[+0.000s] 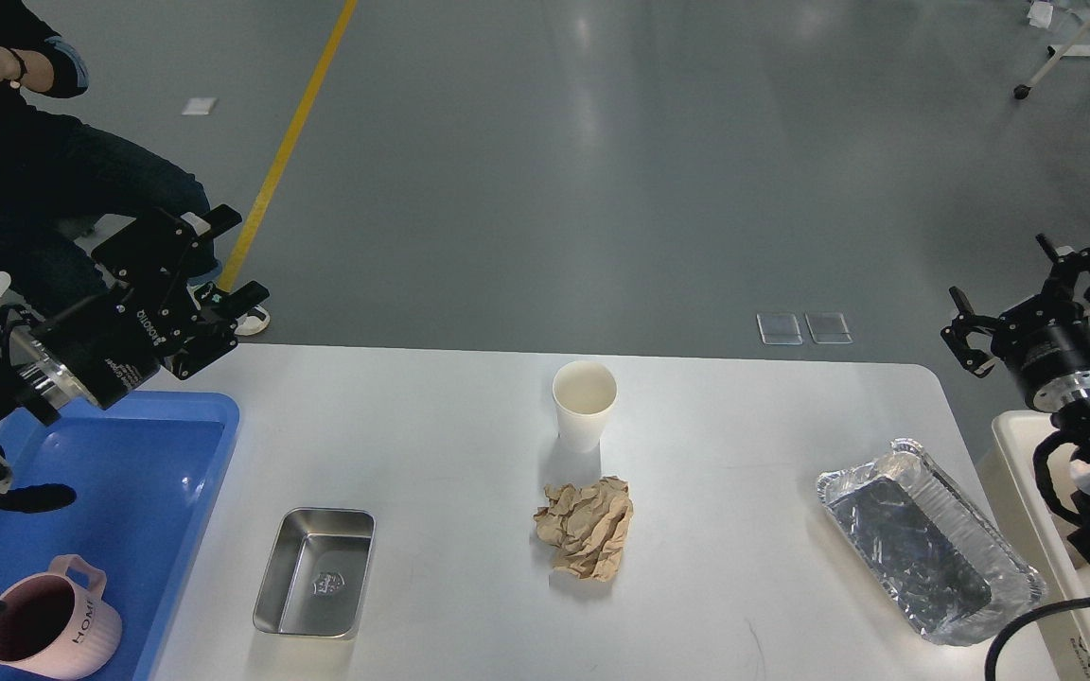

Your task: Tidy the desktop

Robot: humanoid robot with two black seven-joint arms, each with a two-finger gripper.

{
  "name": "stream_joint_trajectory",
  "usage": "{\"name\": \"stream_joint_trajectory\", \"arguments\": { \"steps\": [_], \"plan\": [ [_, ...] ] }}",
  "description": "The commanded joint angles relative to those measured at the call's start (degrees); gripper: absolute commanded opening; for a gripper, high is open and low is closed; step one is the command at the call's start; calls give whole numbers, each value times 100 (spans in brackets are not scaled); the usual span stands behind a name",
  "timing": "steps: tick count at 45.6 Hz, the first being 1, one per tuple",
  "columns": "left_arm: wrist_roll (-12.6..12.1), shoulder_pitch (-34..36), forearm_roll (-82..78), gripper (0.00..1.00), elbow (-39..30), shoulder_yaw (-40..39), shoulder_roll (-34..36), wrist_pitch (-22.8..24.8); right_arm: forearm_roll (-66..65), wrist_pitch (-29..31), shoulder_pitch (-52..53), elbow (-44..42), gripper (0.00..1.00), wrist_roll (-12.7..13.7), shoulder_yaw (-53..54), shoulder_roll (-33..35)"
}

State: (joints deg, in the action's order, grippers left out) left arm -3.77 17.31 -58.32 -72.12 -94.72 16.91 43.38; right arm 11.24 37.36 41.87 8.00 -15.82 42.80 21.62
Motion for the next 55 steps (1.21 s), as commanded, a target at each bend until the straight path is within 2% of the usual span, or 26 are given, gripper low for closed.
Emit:
{"name": "stream_joint_trajectory", "arguments": {
  "steps": [1,5,9,12,22,27,34,39,46,48,50,52,55],
  "plan": [
    [-1,-105,-12,99,-12,-37,-214,-119,1,-1,-12,0,100,0,0,0],
    [-1,-122,-65,99,-12,-29,-258,-504,1,-1,-12,0,100,0,0,0],
    [8,-122,-126,99,-12,59,-250,-1487,1,-1,-12,8,100,0,0,-9],
    [-9,-122,-241,99,-47,199,-223,-1981,1,-1,-12,8,100,0,0,-9],
    [-62,-254,-1558,99,-91,1061,-74,-2176,1,-1,-12,8,100,0,0,-9],
    [-115,-491,-2077,99,-205,1490,312,-2123,1,-1,-21,0,100,0,0,9],
    [-308,-807,-2131,99,-469,2651,1410,-1982,1,-1,-30,8,100,0,0,61],
    [-300,-1018,-2104,99,-619,3125,2253,-1956,1,-1,-21,8,100,0,0,70],
    [-229,-975,-1640,99,-785,3855,3914,-2017,1,-1,-21,8,100,0,0,79],
    [-151,-853,-1446,99,-873,4048,4397,-2026,1,-1,-21,8,100,0,0,79],
    [68,-730,-1323,99,-952,4312,4872,-2035,1,-1,-21,8,100,8,0,70],
    [419,-580,-1296,99,-970,4593,5321,-2105,1,-1,-30,8,100,0,0,70],
    [1122,-360,-1296,99,-997,4971,5848,-2272,1,-1,-38,8,100,8,0,79]
  ]
}}
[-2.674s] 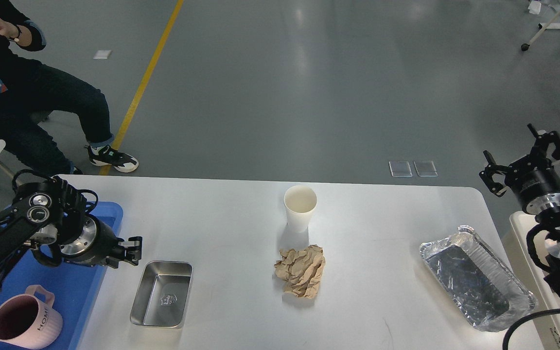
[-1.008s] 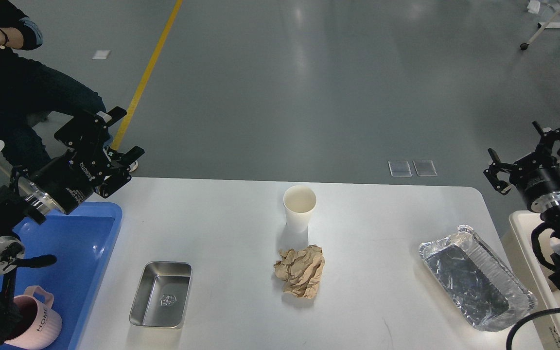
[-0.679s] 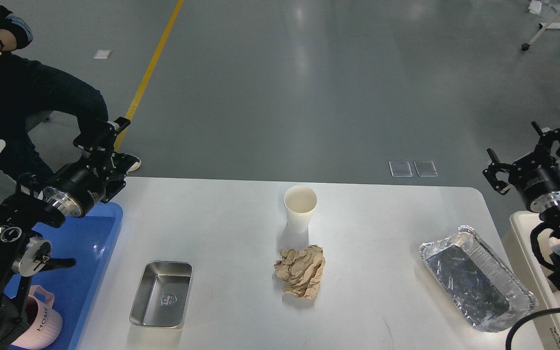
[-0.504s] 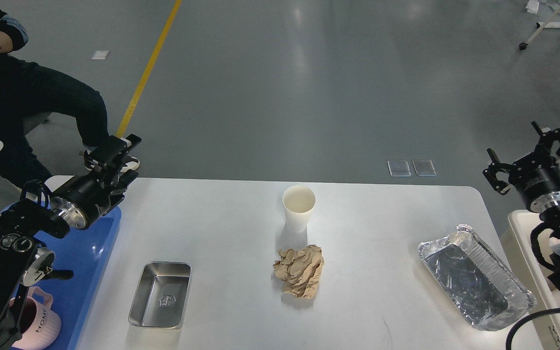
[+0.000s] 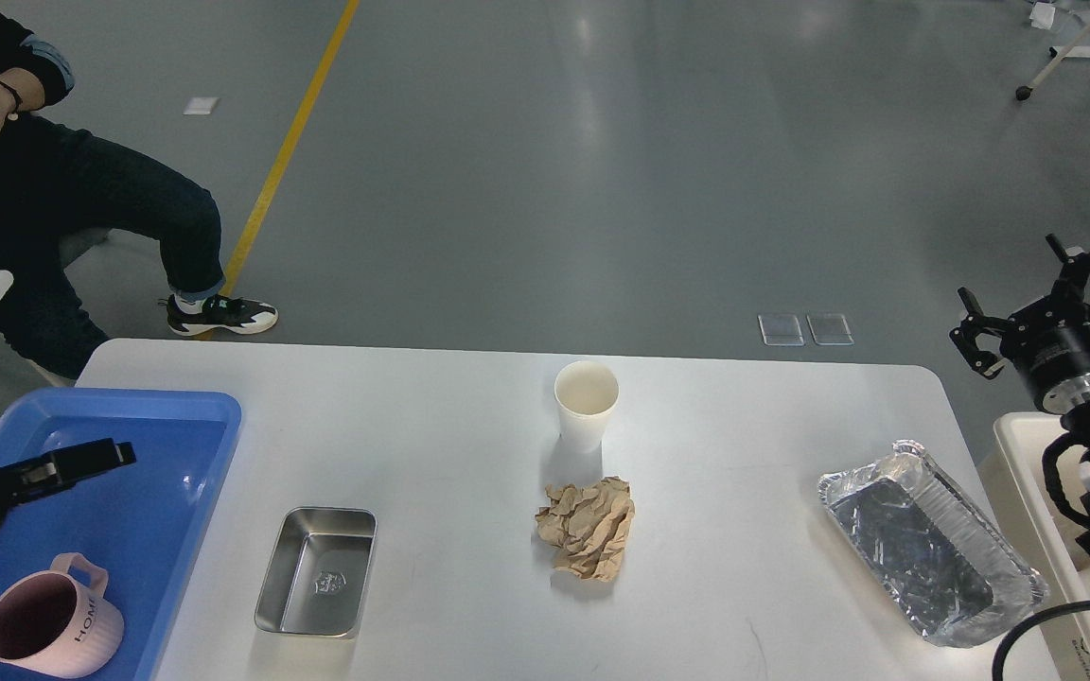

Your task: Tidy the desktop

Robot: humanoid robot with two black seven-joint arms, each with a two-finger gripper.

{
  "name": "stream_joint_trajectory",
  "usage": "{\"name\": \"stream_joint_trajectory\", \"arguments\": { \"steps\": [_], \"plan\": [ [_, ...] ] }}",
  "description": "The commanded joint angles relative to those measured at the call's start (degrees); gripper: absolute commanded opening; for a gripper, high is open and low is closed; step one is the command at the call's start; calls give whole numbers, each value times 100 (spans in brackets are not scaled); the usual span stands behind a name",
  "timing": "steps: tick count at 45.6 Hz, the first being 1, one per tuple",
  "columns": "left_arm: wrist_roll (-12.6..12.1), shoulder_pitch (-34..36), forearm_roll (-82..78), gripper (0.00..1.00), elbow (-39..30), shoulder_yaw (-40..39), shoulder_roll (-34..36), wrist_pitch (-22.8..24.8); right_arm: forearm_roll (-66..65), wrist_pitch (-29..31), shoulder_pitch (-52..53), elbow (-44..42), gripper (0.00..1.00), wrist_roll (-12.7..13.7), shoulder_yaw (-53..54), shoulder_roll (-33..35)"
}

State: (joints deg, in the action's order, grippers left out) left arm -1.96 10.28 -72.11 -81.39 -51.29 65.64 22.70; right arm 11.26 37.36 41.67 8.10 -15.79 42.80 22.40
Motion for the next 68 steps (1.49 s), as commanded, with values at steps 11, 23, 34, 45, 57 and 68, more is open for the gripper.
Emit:
{"name": "stream_joint_trajectory", "arguments": {
  "steps": [11,23,34,45,57,68],
  "plan": [
    [3306,439,92,99,-61,1033,2356,-600,-1,0,-18,-1,100,6,-9,45],
    [4335,422,714,99,-78,1956,2787,-1954,-10,0,8,25,100,6,-9,45],
    [4811,378,1102,99,-87,2053,3166,-1892,-10,0,8,25,100,6,-9,54],
    [4854,369,1102,98,-105,2053,3271,-1831,-10,0,-18,25,100,6,-9,45],
    [4714,431,1094,98,-52,1868,3306,119,-10,0,-18,25,100,6,-18,71],
    [4161,439,769,98,-78,1789,3113,340,-10,0,-27,16,100,6,-9,71]
  ]
}}
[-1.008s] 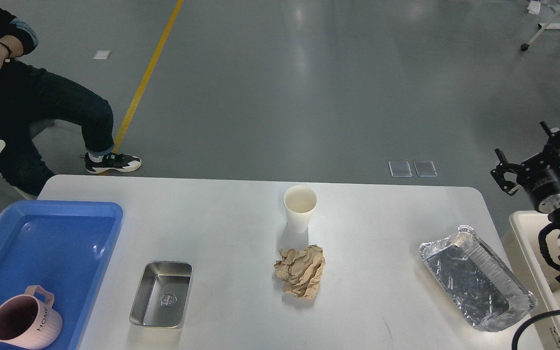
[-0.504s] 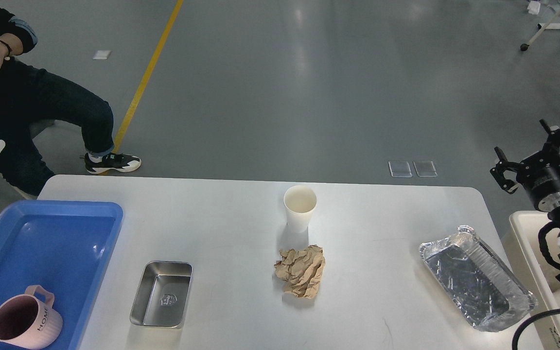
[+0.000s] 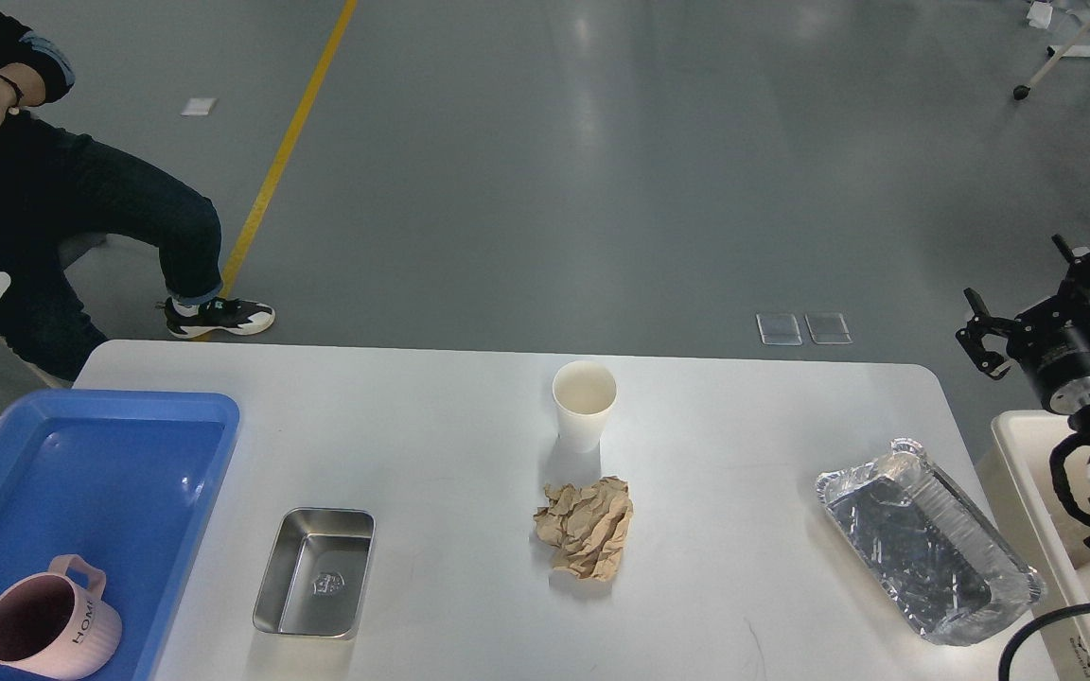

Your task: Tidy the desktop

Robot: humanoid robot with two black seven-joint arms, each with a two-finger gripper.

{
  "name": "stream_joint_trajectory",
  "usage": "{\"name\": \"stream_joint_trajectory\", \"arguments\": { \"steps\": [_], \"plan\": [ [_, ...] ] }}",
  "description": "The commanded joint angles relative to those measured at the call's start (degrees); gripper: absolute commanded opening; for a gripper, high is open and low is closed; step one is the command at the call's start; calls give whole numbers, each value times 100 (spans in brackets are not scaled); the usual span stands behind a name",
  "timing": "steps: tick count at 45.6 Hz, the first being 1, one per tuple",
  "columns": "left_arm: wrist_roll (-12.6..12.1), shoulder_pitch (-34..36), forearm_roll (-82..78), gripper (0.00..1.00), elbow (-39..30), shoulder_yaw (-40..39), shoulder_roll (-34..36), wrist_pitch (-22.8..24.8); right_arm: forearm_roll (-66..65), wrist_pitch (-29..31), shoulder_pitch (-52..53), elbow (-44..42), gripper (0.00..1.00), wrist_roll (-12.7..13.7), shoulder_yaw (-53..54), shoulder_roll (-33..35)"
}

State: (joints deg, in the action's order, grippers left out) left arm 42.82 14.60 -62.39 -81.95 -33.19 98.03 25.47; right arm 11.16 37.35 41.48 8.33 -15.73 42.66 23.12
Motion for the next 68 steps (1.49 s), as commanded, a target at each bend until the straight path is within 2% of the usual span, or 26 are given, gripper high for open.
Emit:
{"name": "stream_joint_trajectory", "arguments": {
  "steps": [1,7,12,20,29,34,37,41,51,59,68],
  "plan": [
    [-388,8,-238,98,-23,-21,-161,98,0,0,-9,-7,100,0,-3,-1],
    [-871,52,-545,98,-23,-91,-574,397,0,0,-9,-7,100,0,-3,-9],
    [-1126,210,-923,98,-5,-118,-1136,423,0,0,-9,-7,100,0,-3,-27],
    [-1776,684,-1117,98,4,-92,-1831,573,0,0,-18,-7,100,0,-3,-18],
    [-2066,1124,-1459,99,109,-13,-2613,626,0,0,-26,-7,100,0,-3,-9],
    [-2567,1361,-1530,98,302,110,-3044,977,0,0,-97,-7,100,0,-3,-1],
    [-2770,1449,-1530,99,460,172,-3307,1056,0,0,-114,-16,100,-9,5,-1],
    [-2849,1554,-1539,99,680,356,-3606,1083,0,0,-114,-16,100,-9,5,-1],
    [-2840,2196,-1530,99,1207,1270,-4336,1004,0,0,-123,-16,100,-9,5,-9],
    [-2840,2574,-1416,99,1656,1973,-4977,731,0,0,-141,-25,100,-9,5,-1],
    [-2867,2899,-1302,99,1963,2614,-5399,547,0,0,-184,-25,100,-9,5,8]
  ]
}}
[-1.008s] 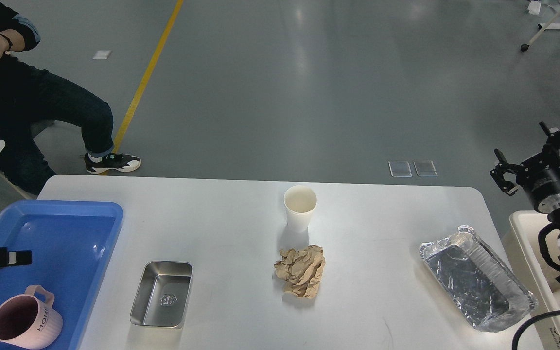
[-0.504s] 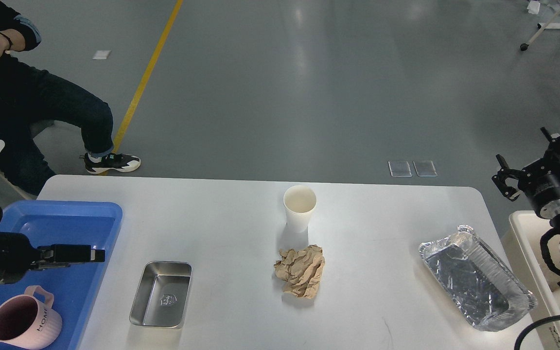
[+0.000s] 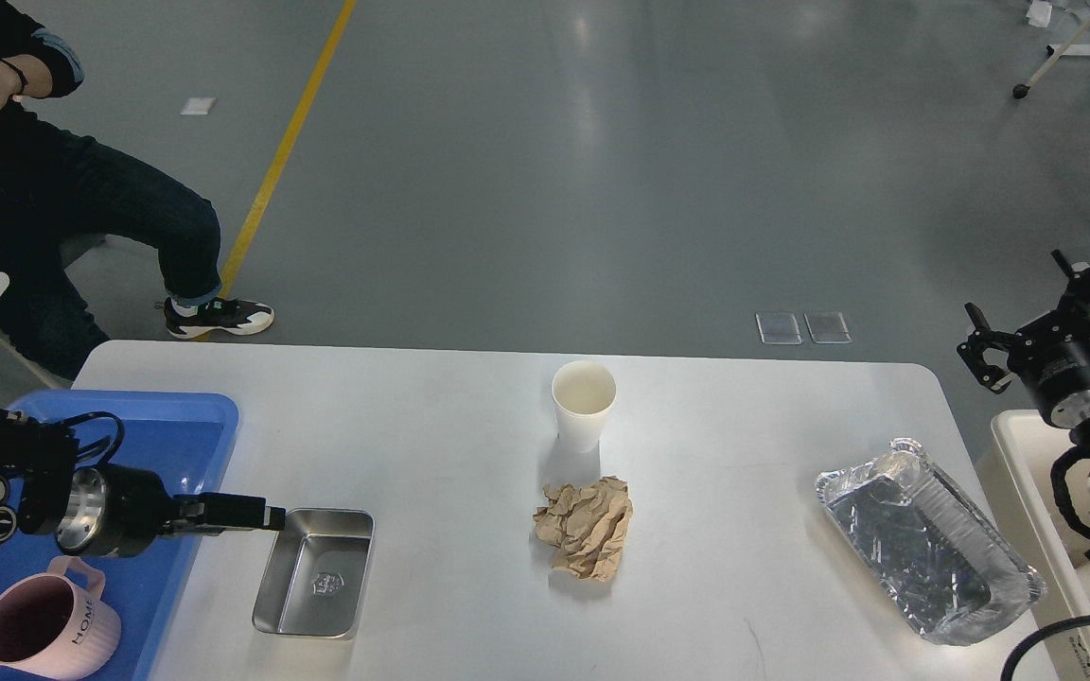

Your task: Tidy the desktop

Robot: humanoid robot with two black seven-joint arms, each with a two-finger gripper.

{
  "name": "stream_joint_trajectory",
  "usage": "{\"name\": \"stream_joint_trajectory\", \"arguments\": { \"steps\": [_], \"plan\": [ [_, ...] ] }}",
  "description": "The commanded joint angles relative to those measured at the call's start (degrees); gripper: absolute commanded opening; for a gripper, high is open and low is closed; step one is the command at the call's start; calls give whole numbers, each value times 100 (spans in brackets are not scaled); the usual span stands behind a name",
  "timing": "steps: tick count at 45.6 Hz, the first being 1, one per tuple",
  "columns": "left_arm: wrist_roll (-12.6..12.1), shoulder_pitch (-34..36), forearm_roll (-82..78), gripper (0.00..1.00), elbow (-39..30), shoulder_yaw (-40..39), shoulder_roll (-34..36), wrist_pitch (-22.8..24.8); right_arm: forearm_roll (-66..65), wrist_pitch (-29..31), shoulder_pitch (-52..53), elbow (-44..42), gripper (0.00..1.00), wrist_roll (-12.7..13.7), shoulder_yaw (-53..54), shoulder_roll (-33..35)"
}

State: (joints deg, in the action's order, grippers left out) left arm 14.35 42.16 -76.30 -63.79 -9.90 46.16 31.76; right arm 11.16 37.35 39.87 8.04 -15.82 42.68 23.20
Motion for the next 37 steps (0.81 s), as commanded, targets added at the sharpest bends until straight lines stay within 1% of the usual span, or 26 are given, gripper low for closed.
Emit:
{"name": "stream_joint_trajectory", "arguments": {
  "steps": [1,5,8,12,16,22,27,30,37],
  "plan": [
    [-28,169,142,99,156,356,-230,-82,0,0,-23,5,100,0,3,1],
    [-107,345,396,98,174,725,-239,-134,0,0,-23,-4,100,0,3,9],
    [-151,494,581,99,192,1094,-239,-301,0,0,-23,-4,100,0,3,1],
    [-151,696,809,99,201,1534,-239,-486,0,0,-23,5,100,0,3,1],
    [-151,855,1029,99,209,1859,-248,-547,0,0,-23,5,100,0,3,-8],
    [-169,890,1100,99,306,1983,-301,-635,0,0,-23,5,100,0,3,-8],
    [-239,855,1100,98,464,1983,-511,-697,0,0,-23,5,100,0,3,1],
    [-231,838,1091,98,569,2000,-643,-750,0,0,-23,-4,100,0,3,9],
    [-213,785,1083,94,649,2027,-810,-890,0,0,-23,-4,100,0,3,9]
  ]
}}
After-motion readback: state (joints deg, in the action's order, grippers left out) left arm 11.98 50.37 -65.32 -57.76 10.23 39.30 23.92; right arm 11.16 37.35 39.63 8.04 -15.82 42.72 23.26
